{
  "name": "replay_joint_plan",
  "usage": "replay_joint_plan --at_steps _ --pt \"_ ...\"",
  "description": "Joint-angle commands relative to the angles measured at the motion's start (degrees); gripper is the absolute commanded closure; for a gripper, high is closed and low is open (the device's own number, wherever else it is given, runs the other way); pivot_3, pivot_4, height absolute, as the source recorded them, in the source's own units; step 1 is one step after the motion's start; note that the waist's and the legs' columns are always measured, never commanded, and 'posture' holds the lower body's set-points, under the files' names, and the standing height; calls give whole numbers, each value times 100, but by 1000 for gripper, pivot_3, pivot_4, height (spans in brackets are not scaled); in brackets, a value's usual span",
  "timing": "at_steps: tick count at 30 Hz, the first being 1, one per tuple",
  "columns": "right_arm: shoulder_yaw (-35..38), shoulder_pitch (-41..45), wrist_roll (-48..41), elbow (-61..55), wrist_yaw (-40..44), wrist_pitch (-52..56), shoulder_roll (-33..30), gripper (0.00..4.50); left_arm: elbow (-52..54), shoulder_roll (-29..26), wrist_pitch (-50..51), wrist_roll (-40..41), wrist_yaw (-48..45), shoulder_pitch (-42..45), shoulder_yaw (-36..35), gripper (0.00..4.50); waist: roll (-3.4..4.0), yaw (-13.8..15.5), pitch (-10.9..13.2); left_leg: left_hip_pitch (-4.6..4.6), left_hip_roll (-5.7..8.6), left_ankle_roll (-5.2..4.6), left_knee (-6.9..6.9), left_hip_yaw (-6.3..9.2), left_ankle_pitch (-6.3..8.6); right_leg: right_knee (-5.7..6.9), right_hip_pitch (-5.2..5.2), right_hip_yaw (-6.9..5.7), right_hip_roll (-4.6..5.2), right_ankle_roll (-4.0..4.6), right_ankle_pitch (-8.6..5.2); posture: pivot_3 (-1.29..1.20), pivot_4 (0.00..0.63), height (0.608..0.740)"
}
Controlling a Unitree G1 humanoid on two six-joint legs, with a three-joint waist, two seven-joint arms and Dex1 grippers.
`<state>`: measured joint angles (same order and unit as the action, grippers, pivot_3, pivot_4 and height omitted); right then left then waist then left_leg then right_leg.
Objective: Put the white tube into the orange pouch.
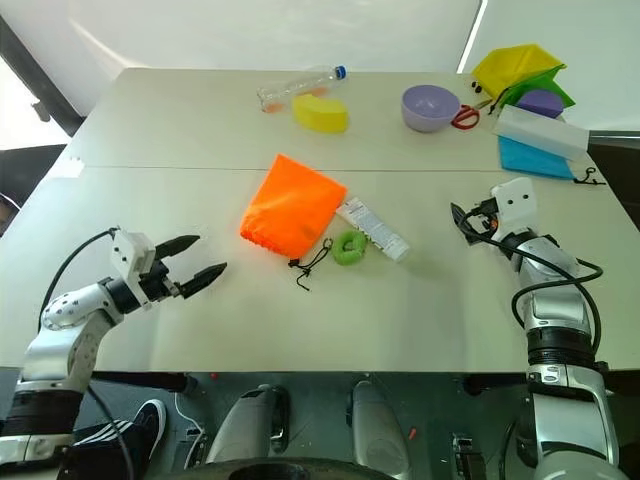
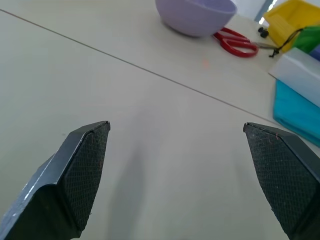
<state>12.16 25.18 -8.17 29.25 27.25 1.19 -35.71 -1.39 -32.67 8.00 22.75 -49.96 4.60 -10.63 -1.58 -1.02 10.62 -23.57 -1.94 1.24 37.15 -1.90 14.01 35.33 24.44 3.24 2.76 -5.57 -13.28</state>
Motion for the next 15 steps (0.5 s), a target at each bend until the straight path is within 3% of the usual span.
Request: replay_joint_plan --at_steps 1,11,15 --pt "107 98 48 143 -41 -304 -85 37 235 -36 -102 132 22 -11 -220 0 0 -4 0 0 1 0 -1 -1 0 -1 0 0 -1 0 0 0 150 740" --pt "59 8 -26 0 185 -388 7 37 -15 -31 -349 40 -93 190 -153 0 0 -22 0 6 0 -1 3 -4 0 5 -1 4 -12 -2 1 0 150 740" --pt "175 -177 -480 -380 634 -103 68 37 -104 59 -517 151 -249 315 -167 0 0 -16 0 6 0 -1 3 -5 0 4 -1 4 -12 -2 1 0 150 740"
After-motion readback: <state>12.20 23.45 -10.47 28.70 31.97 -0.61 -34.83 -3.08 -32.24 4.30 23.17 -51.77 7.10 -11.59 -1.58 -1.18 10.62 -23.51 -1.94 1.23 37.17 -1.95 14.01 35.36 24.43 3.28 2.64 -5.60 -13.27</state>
